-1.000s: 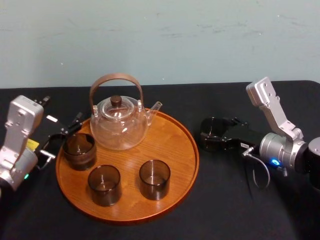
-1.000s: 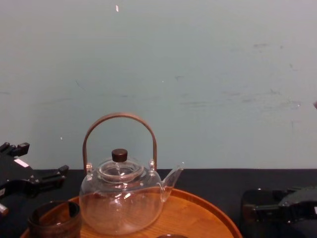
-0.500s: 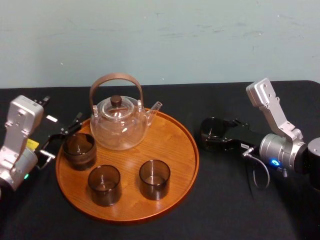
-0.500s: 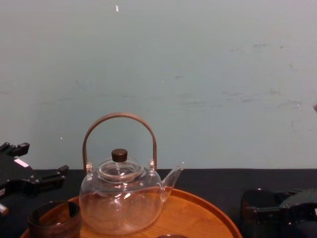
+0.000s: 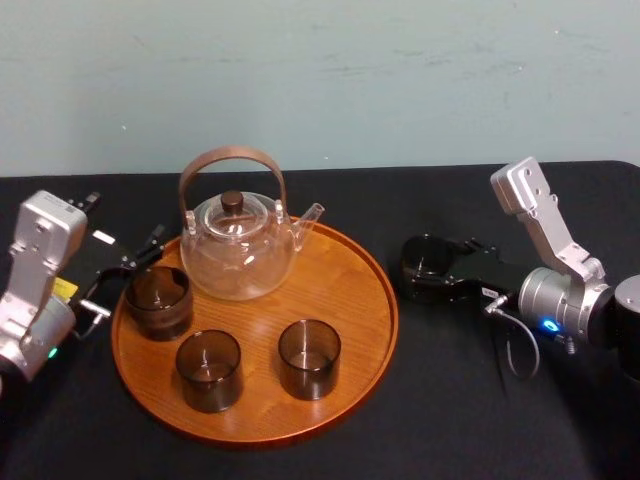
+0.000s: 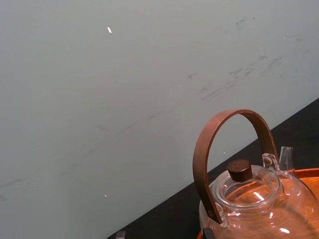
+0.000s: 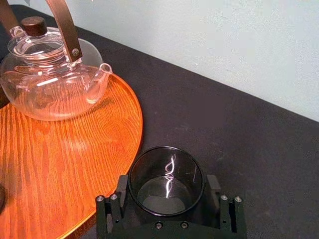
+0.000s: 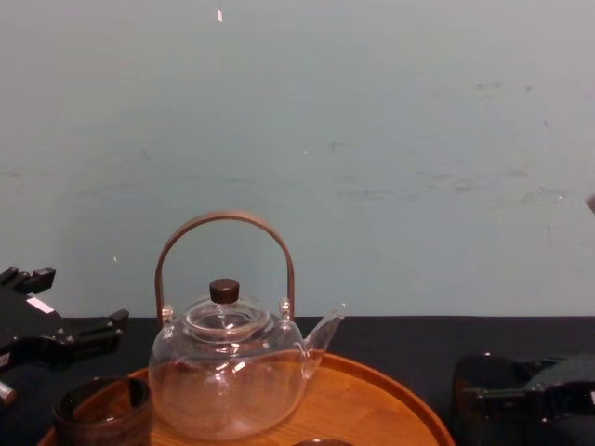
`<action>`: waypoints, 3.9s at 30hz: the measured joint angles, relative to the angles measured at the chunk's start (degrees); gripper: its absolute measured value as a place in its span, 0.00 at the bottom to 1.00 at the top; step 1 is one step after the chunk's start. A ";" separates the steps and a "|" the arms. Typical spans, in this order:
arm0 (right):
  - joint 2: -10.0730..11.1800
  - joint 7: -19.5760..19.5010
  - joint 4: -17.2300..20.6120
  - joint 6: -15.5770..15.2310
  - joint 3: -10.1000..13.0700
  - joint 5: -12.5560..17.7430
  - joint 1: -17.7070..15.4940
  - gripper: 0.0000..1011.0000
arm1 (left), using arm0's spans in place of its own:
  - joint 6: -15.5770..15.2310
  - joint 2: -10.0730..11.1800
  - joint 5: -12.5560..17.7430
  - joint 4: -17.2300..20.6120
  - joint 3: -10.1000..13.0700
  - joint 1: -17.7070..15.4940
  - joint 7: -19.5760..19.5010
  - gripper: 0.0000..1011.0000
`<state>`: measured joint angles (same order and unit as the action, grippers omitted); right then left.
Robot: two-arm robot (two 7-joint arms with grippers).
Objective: Pick up the glass from the table and place it on the tray.
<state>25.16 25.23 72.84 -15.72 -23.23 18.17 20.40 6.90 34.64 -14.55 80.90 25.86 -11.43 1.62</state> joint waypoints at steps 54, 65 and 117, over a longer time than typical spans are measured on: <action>4.46 0.61 12.41 0.10 1.74 1.48 -3.67 0.88 | 0.00 0.00 0.00 0.00 0.00 0.00 0.00 0.99; 3.77 2.38 11.90 0.38 -1.02 0.93 -1.36 0.88 | 0.00 0.00 0.00 0.00 0.00 0.00 0.00 0.99; -3.56 5.44 -2.00 3.05 -8.64 -2.10 5.33 0.88 | 0.00 0.00 0.00 0.00 0.00 0.00 0.00 0.99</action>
<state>21.60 30.67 70.84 -12.67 -31.88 16.07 25.73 6.91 34.65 -14.55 80.90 25.86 -11.43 1.62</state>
